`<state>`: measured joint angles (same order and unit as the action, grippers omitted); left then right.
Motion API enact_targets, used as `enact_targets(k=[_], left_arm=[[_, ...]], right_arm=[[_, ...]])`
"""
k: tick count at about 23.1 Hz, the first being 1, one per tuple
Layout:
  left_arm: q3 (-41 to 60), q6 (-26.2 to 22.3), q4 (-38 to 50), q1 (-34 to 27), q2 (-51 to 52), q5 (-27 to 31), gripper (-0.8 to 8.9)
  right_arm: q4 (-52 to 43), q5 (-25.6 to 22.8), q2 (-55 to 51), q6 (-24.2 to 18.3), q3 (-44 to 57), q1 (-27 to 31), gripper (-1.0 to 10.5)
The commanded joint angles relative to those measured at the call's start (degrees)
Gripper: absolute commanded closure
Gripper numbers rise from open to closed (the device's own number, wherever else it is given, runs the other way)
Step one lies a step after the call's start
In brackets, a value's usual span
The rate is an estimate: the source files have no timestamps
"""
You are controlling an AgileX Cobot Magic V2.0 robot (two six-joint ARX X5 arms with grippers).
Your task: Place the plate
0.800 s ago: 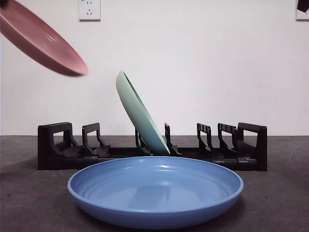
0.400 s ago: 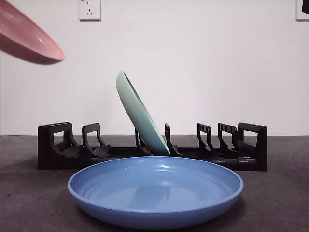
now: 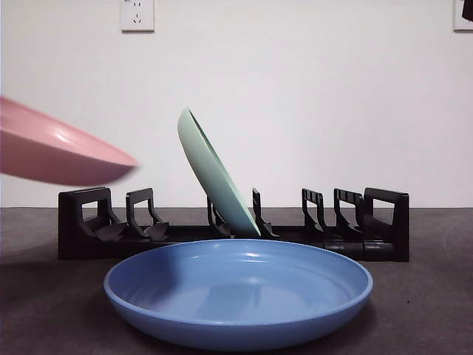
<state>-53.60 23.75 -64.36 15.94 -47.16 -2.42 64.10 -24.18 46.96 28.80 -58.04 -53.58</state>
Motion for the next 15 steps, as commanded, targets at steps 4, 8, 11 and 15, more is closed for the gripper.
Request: enact_targets(k=[4,8,11,15], left_arm=[[6.8,7.0,9.6,3.1,-0.7,-5.7,7.99],[8.7,9.1,14.2,6.4,-2.8,-5.7,7.99],[8.7,10.4,17.3,8.8,-5.8,-5.6,7.99],[8.7,12.4,23.8,13.4,-13.5,-5.1,7.99]], right_arm=[[0.3,-0.3,0.4,0.3,-0.9,-0.5,6.1],[0.7,-0.3,0.4,0.4,-1.0,-0.5,6.1],[0.7,-0.3,0.4,0.4,-1.0,-0.5,6.1],[0.7,-0.3,0.4,0.4,-1.0,-0.5,6.1]])
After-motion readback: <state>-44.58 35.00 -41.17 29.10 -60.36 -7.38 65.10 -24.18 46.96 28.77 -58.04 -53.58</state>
